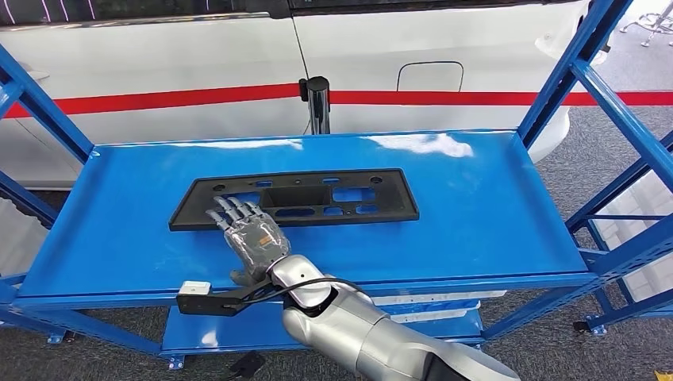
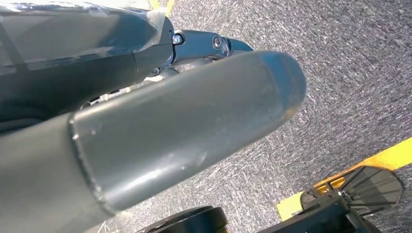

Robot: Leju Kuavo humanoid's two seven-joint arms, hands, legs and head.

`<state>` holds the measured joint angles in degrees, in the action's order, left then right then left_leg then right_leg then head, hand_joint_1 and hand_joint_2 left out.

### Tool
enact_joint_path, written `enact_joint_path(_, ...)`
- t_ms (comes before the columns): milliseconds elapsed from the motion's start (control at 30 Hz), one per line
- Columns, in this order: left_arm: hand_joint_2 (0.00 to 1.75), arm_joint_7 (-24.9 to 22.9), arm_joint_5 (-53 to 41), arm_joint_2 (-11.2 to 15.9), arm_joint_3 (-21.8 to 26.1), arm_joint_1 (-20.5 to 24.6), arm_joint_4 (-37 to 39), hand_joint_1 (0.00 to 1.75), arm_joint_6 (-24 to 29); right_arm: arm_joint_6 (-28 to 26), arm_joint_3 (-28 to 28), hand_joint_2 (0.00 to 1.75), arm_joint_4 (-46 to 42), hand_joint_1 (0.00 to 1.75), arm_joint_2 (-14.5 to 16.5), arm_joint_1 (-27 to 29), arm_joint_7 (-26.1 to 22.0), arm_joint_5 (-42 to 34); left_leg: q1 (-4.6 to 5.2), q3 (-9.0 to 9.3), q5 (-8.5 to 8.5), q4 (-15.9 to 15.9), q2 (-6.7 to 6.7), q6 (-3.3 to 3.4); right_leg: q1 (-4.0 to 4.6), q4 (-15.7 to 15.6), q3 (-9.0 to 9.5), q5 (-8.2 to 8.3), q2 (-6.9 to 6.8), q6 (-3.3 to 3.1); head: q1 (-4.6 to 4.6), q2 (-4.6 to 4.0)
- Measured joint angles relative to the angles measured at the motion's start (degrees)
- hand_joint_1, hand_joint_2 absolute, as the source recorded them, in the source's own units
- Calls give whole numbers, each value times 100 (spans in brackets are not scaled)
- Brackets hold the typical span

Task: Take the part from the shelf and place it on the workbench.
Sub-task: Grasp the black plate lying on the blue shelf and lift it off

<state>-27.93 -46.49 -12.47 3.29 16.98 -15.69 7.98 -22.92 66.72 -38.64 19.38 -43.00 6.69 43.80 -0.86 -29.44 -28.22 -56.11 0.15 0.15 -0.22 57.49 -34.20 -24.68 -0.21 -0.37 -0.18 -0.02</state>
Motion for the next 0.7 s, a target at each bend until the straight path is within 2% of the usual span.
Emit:
enact_joint_path(267, 0, 35, -291, 21, 154, 1, 0, 0, -203, -302, 42, 175, 254, 0, -2, -105, 468, 326, 0, 0, 0, 0, 0, 0, 0, 0, 0, 0, 0, 0, 1, 0)
enact_joint_path(700, 0, -188, -550, 21, 362, 6, -31, 0, -198, -473, -18, 175, 482, 0, -2, -132, 517, 471, 0, 2, 0, -1, 1, 0, 0, 0, 0, 0, 0, 0, 1, 0)
